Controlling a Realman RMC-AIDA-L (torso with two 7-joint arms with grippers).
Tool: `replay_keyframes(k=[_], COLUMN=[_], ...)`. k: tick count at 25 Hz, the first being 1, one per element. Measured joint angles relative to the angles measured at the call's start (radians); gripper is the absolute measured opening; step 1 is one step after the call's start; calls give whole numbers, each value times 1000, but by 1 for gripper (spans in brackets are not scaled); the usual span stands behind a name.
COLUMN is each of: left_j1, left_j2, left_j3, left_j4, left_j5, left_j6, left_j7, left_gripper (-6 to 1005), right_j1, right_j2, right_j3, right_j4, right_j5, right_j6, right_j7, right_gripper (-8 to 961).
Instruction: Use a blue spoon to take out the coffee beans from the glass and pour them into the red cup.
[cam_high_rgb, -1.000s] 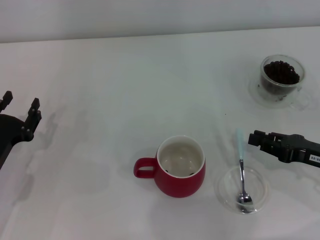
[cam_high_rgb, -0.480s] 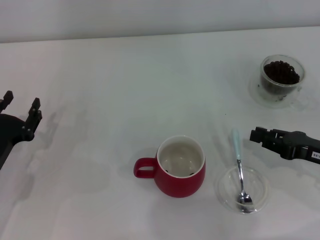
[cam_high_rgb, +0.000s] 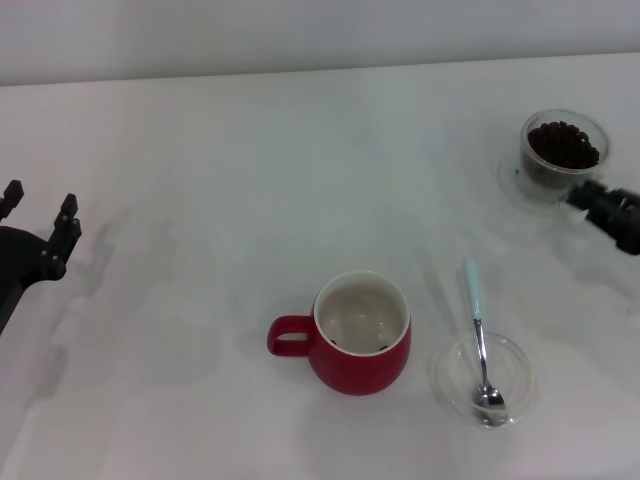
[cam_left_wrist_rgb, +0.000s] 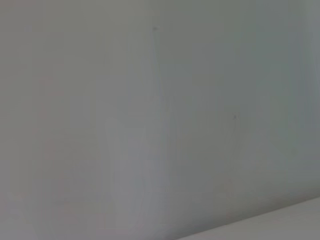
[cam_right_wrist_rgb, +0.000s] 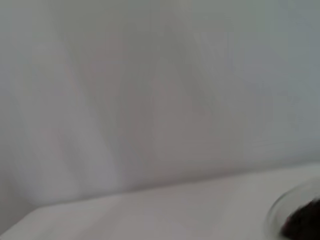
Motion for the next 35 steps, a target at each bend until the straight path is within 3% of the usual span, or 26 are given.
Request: replay_keyframes(k=[11,21,35], left_j1=[0,-13,-62], left_j2=[2,5,3], left_j3=[-4,-3,-3], left_j4=[-6,-6,-8], left_j5=[-71,-172,-251], left_j6=[51,70,71], left_j7=[37,51,51], left_gripper=[608,607,608], right_j1=[3,2,27], right_j2=[41,44,45], right_j3=[268,494,548], right_j4=[23,152,172], right_j5=[2,75,126], right_j6=[-68,-97,-134], right_j7=[-276,-515,-664], right_gripper=[261,261,261])
